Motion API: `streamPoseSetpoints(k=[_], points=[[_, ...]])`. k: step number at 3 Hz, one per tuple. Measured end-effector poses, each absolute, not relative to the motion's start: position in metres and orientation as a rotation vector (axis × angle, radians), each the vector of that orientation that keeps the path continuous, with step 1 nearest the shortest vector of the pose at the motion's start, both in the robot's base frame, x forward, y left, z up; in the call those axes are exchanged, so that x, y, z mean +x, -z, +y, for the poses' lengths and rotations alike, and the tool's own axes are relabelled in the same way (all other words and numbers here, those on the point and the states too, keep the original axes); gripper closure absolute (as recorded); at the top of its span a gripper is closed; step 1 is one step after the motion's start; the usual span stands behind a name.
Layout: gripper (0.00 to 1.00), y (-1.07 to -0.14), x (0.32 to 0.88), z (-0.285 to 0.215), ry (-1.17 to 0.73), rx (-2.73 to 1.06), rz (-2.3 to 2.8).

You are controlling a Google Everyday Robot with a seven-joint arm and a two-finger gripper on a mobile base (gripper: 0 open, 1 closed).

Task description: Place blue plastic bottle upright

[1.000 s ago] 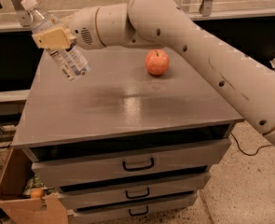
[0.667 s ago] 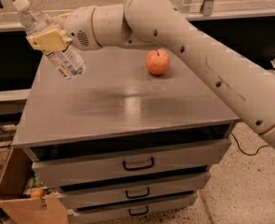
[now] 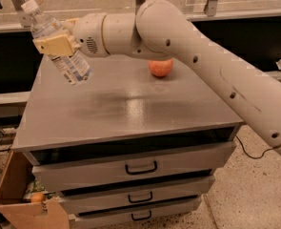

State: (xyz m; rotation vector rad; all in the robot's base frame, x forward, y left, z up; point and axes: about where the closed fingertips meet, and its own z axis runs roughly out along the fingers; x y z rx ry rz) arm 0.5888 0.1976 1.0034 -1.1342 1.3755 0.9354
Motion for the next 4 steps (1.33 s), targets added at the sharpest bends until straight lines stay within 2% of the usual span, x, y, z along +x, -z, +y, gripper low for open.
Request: streamPoseSetpoints(k=[4], points=[[1.0,-0.971,0.571,0.122,-0.998,-1.024,1.214]])
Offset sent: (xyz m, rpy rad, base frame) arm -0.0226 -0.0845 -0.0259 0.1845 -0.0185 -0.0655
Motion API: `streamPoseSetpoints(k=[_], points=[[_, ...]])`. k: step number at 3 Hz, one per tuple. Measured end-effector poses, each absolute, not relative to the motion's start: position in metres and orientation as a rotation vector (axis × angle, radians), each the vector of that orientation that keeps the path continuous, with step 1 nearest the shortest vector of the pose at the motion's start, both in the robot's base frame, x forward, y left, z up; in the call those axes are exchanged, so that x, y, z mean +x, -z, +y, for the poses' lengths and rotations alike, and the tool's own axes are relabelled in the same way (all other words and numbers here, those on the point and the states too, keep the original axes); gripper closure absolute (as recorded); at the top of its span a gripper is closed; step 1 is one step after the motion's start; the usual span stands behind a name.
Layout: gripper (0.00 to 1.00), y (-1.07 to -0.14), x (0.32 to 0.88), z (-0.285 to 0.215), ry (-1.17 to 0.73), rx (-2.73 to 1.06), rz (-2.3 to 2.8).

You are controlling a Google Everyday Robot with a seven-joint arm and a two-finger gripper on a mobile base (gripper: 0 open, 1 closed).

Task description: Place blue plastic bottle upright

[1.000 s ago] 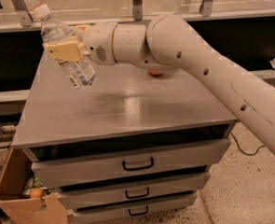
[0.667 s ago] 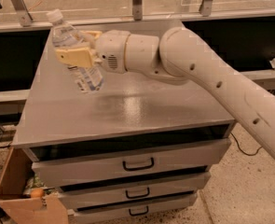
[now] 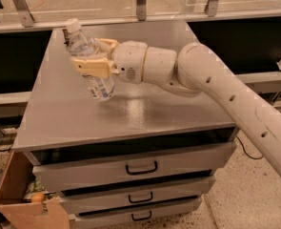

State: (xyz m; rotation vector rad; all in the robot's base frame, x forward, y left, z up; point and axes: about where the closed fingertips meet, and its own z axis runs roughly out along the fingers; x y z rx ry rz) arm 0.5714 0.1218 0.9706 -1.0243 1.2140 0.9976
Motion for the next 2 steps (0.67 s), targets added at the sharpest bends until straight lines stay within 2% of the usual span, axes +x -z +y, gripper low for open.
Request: streamPoseSetpoints(k=[2], points=[[1.0,-0.955,0.5714,0.1056,-1.033,-0.924,1.14]])
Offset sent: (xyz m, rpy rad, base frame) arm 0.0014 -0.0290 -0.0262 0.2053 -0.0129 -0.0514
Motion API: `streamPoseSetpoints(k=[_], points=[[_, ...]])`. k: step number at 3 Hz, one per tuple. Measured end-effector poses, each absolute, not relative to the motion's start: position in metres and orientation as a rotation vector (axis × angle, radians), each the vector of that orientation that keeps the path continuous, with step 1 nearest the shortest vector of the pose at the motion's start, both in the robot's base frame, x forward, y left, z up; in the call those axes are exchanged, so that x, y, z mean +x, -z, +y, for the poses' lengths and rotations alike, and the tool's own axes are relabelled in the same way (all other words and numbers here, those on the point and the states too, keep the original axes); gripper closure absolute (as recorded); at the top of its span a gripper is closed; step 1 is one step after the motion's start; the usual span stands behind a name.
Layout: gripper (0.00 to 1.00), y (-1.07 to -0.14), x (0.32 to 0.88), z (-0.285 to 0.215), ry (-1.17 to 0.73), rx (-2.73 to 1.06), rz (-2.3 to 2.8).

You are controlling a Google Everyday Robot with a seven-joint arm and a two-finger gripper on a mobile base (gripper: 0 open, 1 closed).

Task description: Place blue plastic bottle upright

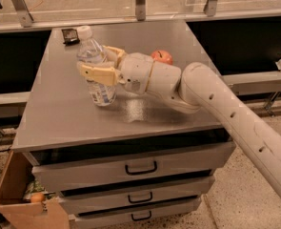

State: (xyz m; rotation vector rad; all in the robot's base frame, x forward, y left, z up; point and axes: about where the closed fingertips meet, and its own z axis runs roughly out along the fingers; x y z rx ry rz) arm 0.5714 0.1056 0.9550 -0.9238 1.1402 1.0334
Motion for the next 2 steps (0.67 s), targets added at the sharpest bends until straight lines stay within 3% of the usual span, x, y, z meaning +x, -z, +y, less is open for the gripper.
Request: streamPoseSetpoints(k=[1,2], points=[[1.0,-0.9492,0.5684,0.1043,-1.045,-0.884,1.104],[0.83,-0.9434,0.5647,0.1021,-1.053,-0.872,1.099]])
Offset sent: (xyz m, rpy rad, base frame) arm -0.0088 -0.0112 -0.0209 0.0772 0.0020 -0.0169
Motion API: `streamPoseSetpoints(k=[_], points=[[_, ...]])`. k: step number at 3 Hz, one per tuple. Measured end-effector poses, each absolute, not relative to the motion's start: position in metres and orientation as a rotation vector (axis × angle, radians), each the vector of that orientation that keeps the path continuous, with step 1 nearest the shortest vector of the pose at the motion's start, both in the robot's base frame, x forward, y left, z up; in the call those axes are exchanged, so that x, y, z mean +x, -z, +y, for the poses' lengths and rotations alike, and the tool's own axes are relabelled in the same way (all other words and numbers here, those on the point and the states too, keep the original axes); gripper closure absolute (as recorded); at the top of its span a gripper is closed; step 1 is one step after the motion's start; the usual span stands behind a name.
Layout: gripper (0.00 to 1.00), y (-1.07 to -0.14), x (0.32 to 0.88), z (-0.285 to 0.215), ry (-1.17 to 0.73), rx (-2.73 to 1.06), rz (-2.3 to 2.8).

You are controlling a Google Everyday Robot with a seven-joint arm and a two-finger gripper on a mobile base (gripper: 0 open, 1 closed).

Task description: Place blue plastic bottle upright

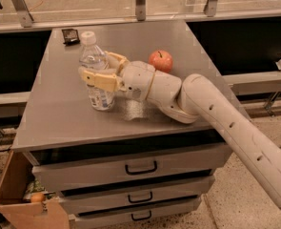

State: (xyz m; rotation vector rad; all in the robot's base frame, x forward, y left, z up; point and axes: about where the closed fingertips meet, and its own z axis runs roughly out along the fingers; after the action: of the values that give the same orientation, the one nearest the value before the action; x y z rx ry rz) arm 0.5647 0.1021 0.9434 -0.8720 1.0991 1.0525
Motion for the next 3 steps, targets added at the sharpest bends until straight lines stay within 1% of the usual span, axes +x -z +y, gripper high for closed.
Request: streamPoseSetpoints(k=[1,3], points=[[0.58,-0.941,0.56,0.095,-1.055,-0.875,1.109],[0.13,-0.937,0.55,0.083,-1.049,-0.871,1.144]])
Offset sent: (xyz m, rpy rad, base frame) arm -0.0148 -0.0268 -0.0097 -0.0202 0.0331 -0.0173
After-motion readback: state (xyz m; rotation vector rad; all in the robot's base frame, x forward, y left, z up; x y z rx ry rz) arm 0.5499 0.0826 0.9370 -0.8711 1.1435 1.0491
